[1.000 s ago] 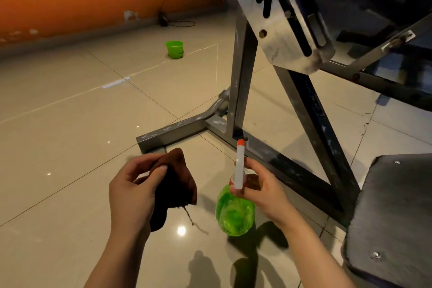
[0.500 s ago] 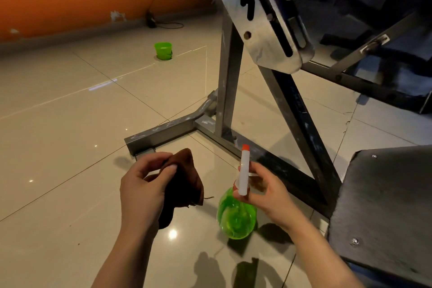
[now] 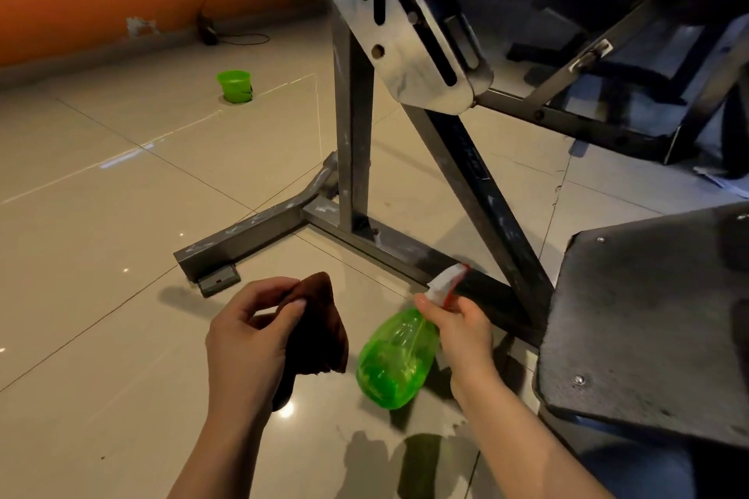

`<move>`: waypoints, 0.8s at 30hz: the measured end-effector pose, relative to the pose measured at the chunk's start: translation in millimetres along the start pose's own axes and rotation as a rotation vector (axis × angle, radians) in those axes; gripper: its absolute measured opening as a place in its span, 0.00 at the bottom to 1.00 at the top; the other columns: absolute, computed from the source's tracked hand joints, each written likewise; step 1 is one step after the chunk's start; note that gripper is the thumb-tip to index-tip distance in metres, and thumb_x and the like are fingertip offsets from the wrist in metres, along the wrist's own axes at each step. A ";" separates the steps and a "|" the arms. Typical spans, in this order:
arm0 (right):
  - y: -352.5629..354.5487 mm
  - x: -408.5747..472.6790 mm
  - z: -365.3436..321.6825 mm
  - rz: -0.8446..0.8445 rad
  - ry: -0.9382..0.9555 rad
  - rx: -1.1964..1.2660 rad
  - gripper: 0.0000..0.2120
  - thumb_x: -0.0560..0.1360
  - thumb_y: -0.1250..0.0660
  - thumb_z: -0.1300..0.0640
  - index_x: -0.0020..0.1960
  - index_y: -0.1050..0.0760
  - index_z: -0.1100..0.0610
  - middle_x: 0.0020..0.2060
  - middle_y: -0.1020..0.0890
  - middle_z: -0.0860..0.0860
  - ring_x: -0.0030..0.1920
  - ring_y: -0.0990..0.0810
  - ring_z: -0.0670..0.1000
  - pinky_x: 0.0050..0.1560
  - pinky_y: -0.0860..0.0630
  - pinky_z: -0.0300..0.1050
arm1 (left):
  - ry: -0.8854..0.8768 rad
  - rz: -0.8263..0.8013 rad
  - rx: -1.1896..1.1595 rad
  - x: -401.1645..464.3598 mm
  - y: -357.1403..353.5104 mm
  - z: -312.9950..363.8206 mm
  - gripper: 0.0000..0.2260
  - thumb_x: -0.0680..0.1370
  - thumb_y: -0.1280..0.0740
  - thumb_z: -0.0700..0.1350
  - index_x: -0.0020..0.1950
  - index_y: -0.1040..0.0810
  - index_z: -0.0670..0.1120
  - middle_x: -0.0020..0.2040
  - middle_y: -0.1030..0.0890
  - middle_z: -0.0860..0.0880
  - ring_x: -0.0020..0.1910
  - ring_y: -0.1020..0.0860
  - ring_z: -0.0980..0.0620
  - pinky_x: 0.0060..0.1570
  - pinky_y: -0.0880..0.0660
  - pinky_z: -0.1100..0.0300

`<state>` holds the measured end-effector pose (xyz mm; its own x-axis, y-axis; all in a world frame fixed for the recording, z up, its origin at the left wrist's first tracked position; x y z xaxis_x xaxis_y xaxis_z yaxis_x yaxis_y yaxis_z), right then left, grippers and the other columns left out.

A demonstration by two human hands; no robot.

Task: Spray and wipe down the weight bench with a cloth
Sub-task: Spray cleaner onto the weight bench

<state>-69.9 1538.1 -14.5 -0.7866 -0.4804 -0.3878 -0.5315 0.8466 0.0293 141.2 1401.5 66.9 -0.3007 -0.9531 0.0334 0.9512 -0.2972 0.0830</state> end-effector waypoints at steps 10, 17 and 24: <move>25.7 0.3 -2.8 0.055 0.114 -0.070 0.29 0.71 0.26 0.53 0.69 0.33 0.52 0.61 0.25 0.49 0.59 0.26 0.48 0.48 0.27 0.35 | 0.016 -0.159 -0.037 -4.9 -47.7 -2.1 0.11 0.74 0.30 0.35 0.46 0.20 0.52 0.40 0.18 0.63 0.39 0.21 0.67 0.38 0.28 0.65; 44.2 -0.2 33.2 0.154 0.028 -0.022 0.13 0.71 0.25 0.52 0.52 0.22 0.55 0.45 0.16 0.51 0.48 0.17 0.51 0.52 0.19 0.49 | 0.060 -0.208 -0.088 1.8 -60.8 -13.1 0.11 0.74 0.31 0.34 0.46 0.20 0.51 0.38 0.18 0.63 0.37 0.21 0.67 0.38 0.22 0.64; 114.6 -35.6 84.8 0.416 -0.123 0.128 0.06 0.72 0.27 0.59 0.48 0.19 0.57 0.42 0.15 0.54 0.45 0.17 0.55 0.45 0.19 0.50 | 0.130 -0.232 -0.138 13.2 -71.1 -24.7 0.10 0.75 0.30 0.38 0.47 0.20 0.55 0.48 0.19 0.55 0.48 0.22 0.60 0.49 0.25 0.57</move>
<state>-76.2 1671.7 -75.5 -0.8780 -0.0690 -0.4736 -0.1285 0.9872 0.0945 71.3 1408.6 36.9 -0.5080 -0.8556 -0.0994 0.8614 -0.5041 -0.0631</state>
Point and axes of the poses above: each hand's wrist, its own x-axis towards the middle knuckle, its own y-axis out of the back of the hand, z = x × y, the point moved 7 cm from there along x, towards the middle knuckle
